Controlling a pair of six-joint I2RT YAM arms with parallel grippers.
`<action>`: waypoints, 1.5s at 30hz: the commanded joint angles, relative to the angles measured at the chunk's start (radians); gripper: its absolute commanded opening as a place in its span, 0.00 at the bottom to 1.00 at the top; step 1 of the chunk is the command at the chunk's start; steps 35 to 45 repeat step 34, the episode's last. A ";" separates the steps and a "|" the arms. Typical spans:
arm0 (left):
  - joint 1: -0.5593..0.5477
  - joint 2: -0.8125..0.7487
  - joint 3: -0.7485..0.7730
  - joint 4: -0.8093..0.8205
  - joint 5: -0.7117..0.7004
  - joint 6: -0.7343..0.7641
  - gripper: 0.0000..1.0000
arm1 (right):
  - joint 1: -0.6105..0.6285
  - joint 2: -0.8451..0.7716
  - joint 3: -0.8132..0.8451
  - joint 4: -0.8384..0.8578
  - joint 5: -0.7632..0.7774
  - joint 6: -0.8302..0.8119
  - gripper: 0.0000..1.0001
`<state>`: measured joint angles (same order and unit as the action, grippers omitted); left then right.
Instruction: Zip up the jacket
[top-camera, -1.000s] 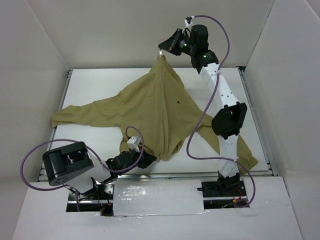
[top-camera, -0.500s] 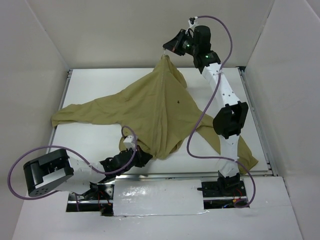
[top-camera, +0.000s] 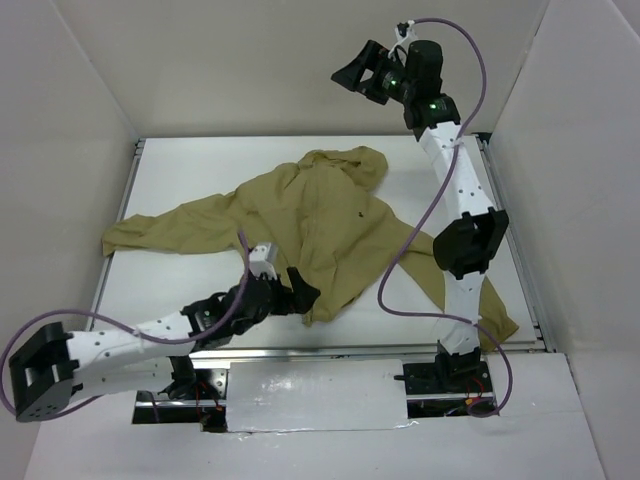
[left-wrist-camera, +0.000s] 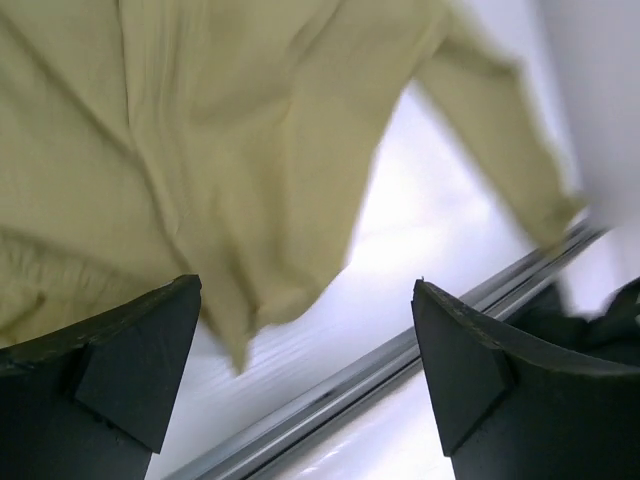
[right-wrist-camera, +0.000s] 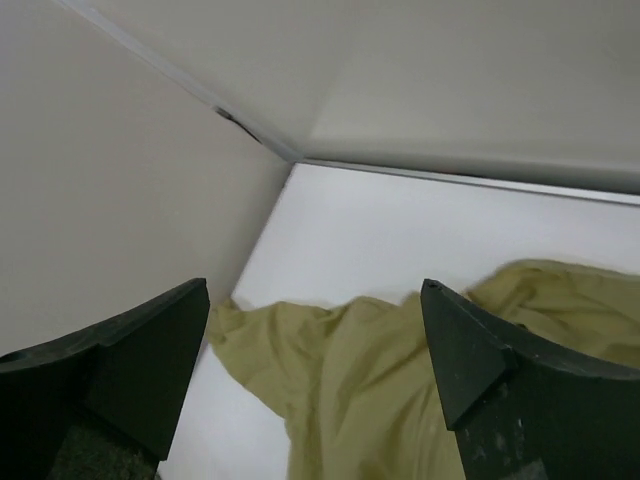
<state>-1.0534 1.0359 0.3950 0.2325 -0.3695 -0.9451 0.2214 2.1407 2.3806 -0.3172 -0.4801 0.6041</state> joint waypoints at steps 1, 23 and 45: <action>0.022 -0.095 0.163 -0.341 -0.127 0.003 0.99 | -0.005 -0.168 0.058 -0.154 0.076 -0.066 0.97; 0.668 -0.423 0.829 -1.251 -0.371 0.223 0.99 | 0.107 -1.722 -1.118 -0.660 0.593 -0.199 1.00; 0.670 -0.551 0.834 -1.406 -0.419 0.256 0.99 | 0.111 -1.819 -1.121 -0.708 0.640 -0.216 1.00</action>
